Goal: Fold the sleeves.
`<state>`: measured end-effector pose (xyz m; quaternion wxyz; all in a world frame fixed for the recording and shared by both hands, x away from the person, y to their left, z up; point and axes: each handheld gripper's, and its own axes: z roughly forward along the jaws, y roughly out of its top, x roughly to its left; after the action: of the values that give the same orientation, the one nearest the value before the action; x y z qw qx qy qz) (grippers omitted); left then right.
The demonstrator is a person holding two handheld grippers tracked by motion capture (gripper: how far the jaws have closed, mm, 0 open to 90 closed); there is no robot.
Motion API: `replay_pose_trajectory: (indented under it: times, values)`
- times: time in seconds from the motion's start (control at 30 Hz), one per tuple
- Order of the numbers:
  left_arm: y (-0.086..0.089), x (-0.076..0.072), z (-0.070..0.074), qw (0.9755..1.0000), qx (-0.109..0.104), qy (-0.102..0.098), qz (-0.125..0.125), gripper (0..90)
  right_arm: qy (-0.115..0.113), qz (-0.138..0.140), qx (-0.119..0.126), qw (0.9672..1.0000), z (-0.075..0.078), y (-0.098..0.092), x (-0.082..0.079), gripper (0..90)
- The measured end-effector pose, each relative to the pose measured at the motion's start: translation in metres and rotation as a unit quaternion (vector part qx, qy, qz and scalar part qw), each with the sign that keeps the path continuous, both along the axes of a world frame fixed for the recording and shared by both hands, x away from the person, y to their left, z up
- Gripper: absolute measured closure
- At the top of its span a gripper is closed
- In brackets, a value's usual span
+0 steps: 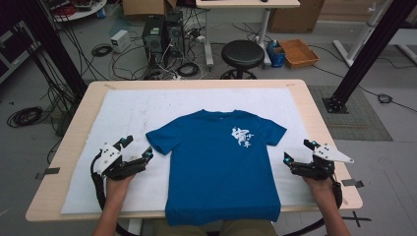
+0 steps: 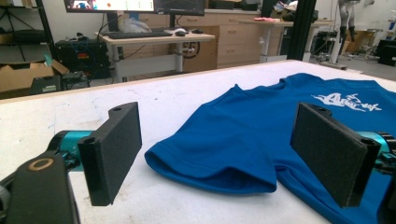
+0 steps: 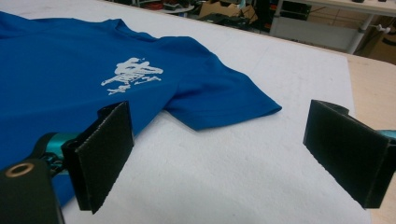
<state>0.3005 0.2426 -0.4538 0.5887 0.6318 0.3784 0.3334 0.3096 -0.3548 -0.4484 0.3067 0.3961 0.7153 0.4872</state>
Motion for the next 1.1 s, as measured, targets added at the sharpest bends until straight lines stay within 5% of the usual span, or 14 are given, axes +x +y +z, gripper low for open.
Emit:
replay_pose_trajectory:
  times: [0.73, 1.0, 1.1]
  values:
    - [-0.0035, 0.0003, 0.0006, 0.9998, 0.012, 0.004, 0.015, 16.5, -0.003, 0.004, 0.02, 0.9998, -0.0001, -0.0039, -0.001, 8.0]
    - [-0.0029, 0.0012, 0.0008, 0.9997, 0.011, 0.009, 0.018, 16.5, 0.016, -0.011, 0.008, 0.9998, 0.0006, -0.0007, 0.0022, 8.0]
    - [-0.0028, 0.0013, 0.001, 0.9997, 0.013, 0.011, 0.019, 16.5, 0.044, -0.023, 0.036, 0.9981, 0.0056, -0.0013, 0.0089, 8.0]
